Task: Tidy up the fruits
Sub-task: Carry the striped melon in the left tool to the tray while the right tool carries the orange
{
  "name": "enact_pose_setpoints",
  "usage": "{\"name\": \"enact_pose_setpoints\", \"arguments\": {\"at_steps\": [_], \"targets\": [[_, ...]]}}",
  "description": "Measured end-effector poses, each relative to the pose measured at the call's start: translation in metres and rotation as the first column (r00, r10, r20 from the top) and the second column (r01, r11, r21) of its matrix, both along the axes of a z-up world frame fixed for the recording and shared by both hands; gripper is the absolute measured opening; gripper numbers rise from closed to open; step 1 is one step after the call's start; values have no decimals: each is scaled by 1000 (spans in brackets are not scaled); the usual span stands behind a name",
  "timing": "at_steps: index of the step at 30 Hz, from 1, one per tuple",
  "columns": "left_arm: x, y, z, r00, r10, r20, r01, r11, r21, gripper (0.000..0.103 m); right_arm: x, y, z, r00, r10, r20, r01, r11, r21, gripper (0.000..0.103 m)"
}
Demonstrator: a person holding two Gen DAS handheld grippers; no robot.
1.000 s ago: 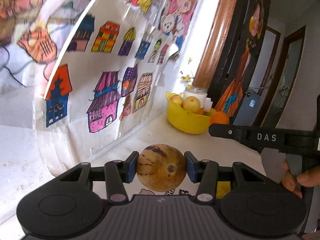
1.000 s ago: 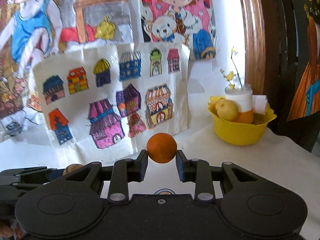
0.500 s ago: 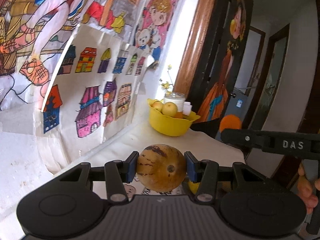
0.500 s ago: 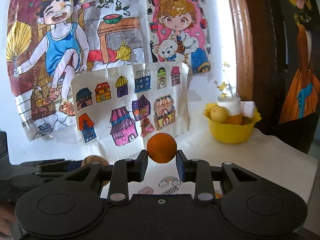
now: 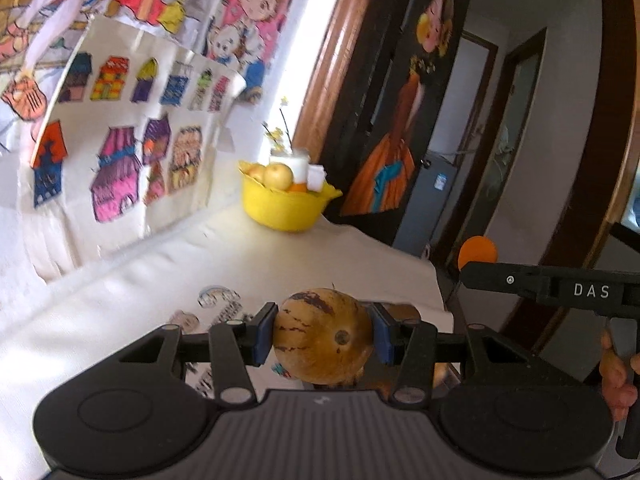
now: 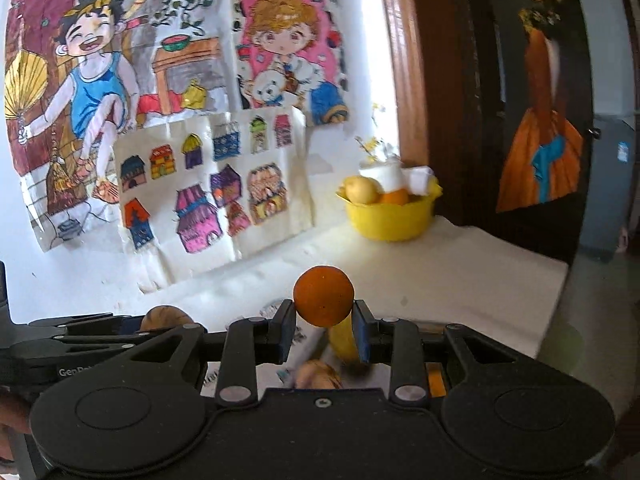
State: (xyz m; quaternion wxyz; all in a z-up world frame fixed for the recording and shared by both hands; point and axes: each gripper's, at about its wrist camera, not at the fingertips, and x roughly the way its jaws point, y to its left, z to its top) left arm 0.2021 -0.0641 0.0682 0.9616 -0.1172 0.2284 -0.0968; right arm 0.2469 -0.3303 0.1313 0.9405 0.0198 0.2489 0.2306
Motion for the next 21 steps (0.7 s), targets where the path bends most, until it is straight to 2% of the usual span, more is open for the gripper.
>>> {"name": "enact_pose_setpoints", "arguments": {"at_steps": [9,21], "targets": [[-15,-27,-24,999,-31,-43,31,1000,-6,53,-23,-30,-34,999,-37,-4,36,999,-32,32],[-26,-53,-63,994,-49,-97,51,999,16,53,-47,-43,-87,999,-44,-8,43,997,-64,32]]}}
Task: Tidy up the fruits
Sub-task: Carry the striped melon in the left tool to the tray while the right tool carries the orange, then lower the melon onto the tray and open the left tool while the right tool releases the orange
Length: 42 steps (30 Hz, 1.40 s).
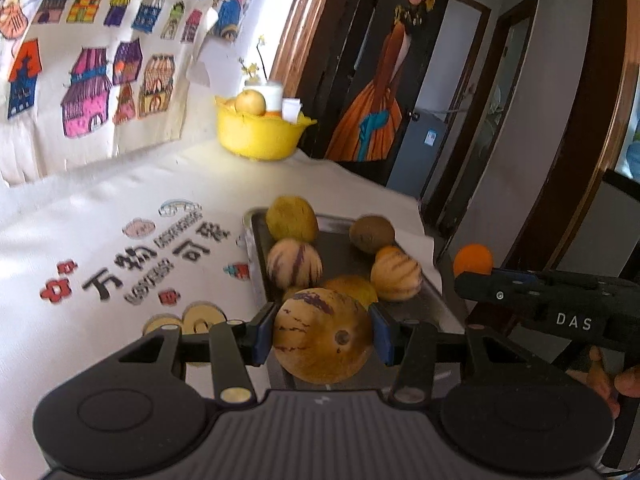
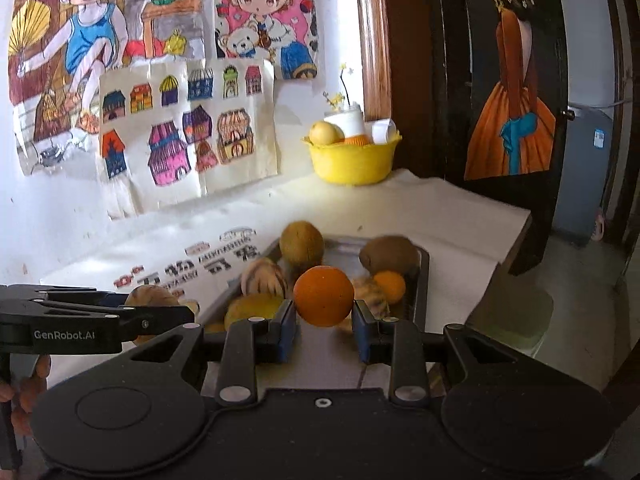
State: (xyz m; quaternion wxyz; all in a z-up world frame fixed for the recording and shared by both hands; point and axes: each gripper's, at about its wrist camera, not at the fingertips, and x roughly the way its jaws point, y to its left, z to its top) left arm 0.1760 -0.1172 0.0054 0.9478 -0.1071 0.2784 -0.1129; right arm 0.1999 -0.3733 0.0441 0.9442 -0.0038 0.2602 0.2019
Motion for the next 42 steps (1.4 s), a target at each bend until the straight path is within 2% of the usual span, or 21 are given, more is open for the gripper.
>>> {"name": "enact_pose_setpoints", "arguments": {"at_steps": [5,15,27,42], "targets": [[-1,-8,-9,1000,-6,-7,6,1000,21,53,-1,-3,-20,1000,-13,-19,13,1000,2,32],[-6,-24,-20,998,-56,-22,57,998,39,53,-5,-5,-41,1000,7,-12,-8,999,-42,33],[0,-31,-30,997,-61,-49,64,996,63,53,1,-6,-51,1000,28,-5,-28,998,-57,33],[6,-29,-32,998,-34,-48,37,998,55,53,10,-1,-62,999,45,0,-45,997,-70,33]]}}
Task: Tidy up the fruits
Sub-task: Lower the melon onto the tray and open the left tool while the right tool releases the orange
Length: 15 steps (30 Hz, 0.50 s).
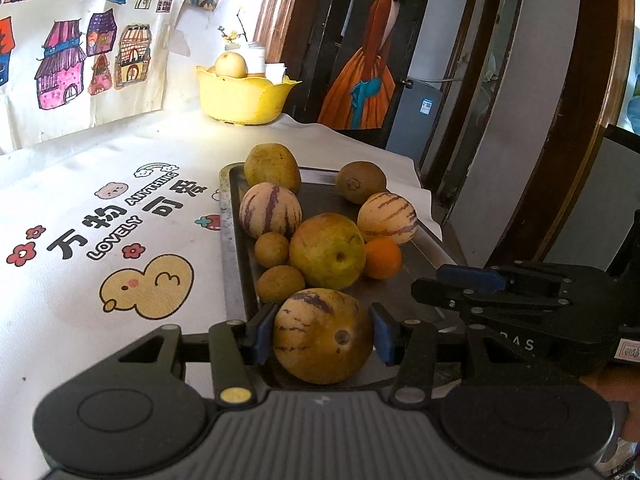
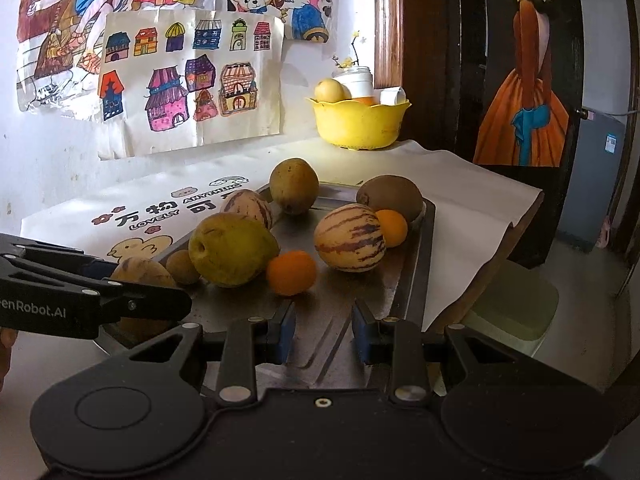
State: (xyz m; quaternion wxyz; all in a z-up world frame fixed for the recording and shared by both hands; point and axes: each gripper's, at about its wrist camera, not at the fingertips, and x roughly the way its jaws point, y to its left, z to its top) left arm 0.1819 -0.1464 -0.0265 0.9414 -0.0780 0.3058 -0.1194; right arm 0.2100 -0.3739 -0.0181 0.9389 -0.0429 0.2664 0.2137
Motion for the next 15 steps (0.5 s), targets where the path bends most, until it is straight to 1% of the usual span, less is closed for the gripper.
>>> {"name": "enact_pose_setpoints", "arguments": {"at_steps": [7,12,15], "targets": [[0,-2,0,1000,-5,5,5,1000,18,54,-1,-4,1,1000,-7,-1,7,1000,6,33],[2,1,-3,1000,-2,-11,2,1000,-10,56,-3,-6,1,1000,-15,-3,15,1000,6,34],[2,2,-4,1000,0,-8,0,1000,-7,56,-4,-8,1,1000,-21,-1,21,1000,6,36]]}}
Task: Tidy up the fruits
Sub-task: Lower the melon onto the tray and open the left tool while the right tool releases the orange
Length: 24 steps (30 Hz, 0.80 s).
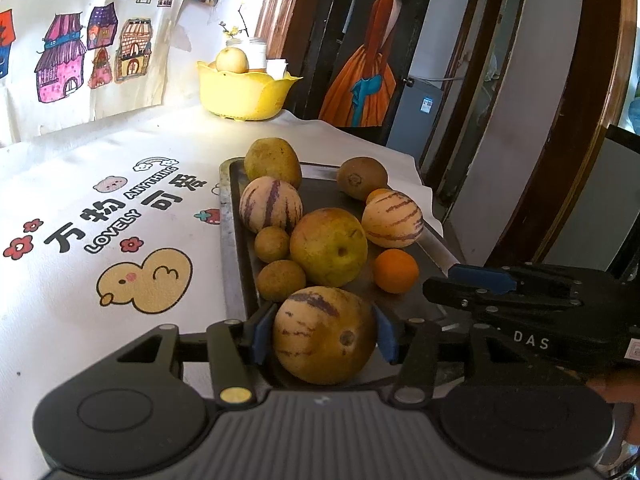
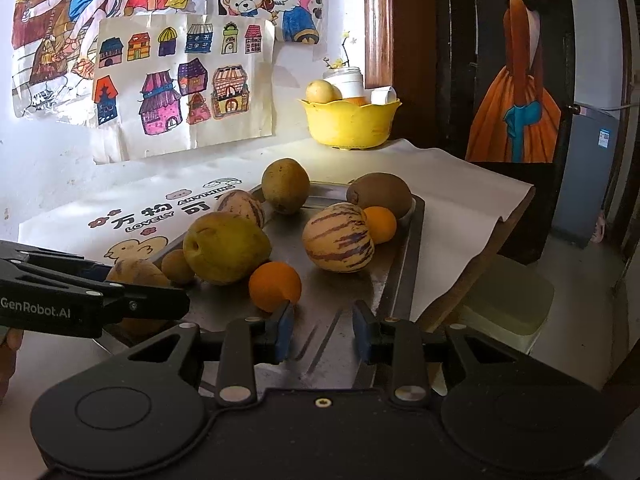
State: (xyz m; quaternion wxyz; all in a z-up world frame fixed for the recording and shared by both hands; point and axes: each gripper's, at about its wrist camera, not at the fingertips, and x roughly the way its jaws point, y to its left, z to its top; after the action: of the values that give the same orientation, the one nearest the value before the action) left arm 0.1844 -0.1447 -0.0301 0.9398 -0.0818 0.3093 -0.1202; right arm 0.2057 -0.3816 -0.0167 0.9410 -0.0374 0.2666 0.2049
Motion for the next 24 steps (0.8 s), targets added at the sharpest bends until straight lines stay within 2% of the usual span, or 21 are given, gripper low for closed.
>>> {"name": "enact_pose_setpoints", "arguments": {"at_steps": [7,17,21,24], "targets": [[-1,0,1,1000,9,-6,-9,1000,-3,58,-5,-3,1,1000,-8,5,8,1000,1,43],[-7,1,3,999,26,-21,-27,999,-42,61,-16,-1,8,999,-14,52,15,1000,-22,58],[-13,1,4,998,48,-27,-50,997,-66,62,-21,-7,12,998,-43,53,43,999,4,69],[-18,1,5,998,56,-24,-58,995,-78,64,-28,-15,14,995,-80,55,78,996,39,72]]}}
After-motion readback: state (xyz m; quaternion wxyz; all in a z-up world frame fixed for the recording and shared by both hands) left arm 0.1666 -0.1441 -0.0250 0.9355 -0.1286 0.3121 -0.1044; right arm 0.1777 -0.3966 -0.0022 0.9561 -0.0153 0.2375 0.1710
